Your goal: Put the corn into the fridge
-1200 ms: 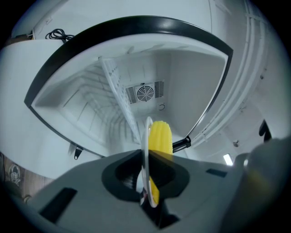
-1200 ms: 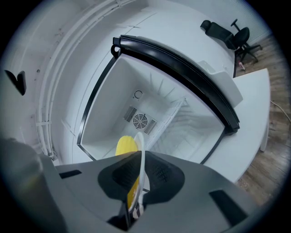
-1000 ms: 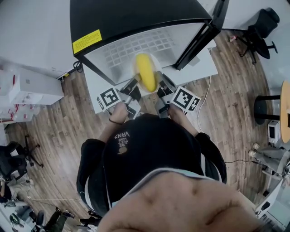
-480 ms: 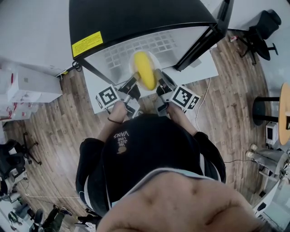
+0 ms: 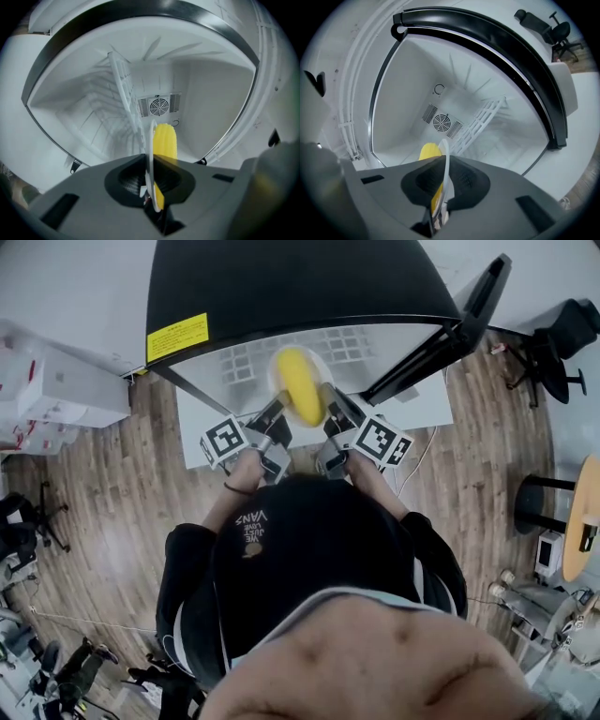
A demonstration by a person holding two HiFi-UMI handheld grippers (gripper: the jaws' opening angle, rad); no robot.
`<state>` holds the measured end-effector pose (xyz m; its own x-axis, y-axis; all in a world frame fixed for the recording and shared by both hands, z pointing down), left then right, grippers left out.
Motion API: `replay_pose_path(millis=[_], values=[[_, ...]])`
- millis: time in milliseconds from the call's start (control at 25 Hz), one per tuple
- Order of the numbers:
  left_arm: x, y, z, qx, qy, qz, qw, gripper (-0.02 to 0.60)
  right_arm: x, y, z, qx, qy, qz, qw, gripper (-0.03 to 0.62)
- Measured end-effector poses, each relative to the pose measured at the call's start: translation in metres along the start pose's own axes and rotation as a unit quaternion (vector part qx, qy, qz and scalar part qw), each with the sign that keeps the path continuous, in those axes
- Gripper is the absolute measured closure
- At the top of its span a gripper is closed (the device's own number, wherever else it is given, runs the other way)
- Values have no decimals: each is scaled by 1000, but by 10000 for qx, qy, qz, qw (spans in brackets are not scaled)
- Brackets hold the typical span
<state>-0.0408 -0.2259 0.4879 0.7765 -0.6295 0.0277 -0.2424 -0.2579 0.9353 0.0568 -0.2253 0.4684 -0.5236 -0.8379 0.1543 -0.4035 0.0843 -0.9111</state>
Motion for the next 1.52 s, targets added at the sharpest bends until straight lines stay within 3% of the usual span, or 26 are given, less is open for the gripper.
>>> replay_pose_path(millis=[640,1520], values=[[6,12,13,-394,-797,365,9954,546,33,-6,12,-84,738,168,9971,568],[11,18,17,-1188,-1121,406,9857,546,45,-9,16,-467,834,57,9954,563]])
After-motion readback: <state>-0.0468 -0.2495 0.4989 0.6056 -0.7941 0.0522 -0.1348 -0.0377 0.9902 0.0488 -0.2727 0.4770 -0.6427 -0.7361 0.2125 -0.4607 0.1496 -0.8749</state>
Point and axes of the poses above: the fingertips, and each gripper's own axes: x forward along the fingers, y to its left, z out of its top, the point moved 1 cm from there along -x, backward along the fingers, and after that the axes turned 10 degrees about x, right-handed, at the moved point
